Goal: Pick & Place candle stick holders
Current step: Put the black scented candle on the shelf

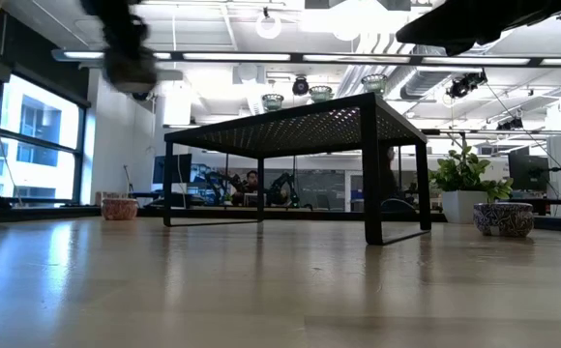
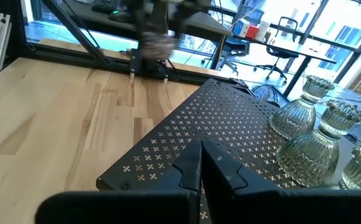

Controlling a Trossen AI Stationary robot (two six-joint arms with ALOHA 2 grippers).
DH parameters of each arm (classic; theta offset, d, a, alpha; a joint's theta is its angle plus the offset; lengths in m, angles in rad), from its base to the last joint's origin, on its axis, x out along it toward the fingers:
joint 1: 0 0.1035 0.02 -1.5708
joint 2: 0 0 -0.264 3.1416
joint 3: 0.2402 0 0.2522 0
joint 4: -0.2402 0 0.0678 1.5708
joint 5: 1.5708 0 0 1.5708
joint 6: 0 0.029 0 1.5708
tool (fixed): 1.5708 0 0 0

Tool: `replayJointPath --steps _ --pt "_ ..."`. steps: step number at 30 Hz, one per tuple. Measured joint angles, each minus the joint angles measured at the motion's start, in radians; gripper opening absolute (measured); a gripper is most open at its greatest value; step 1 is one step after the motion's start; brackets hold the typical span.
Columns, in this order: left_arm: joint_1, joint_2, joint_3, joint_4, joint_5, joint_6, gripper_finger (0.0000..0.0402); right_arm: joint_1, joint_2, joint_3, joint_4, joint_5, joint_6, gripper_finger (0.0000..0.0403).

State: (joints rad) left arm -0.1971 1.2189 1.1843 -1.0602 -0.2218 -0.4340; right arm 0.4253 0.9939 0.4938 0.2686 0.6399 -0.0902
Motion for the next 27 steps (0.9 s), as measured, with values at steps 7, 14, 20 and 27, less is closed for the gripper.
replayJointPath --steps 7,14,20,27 --pt "0.294 0.094 0.177 -0.001 0.052 0.217 0.0285 0.0 0.0 0.0 0.003 0.0 0.0 0.0001" --pt "0.442 0.238 0.304 -0.032 0.081 0.309 0.0285 0.0 0.0 0.0 0.004 -0.002 0.0 0.0001" --pt "0.533 0.323 0.359 -0.043 0.135 0.334 0.0285 0.0 0.0 0.0 0.004 -0.013 0.002 0.0001" --pt "0.565 0.376 0.364 0.003 0.206 0.331 0.0285 0.0 0.0 0.0 0.004 -0.018 0.0 0.0001"
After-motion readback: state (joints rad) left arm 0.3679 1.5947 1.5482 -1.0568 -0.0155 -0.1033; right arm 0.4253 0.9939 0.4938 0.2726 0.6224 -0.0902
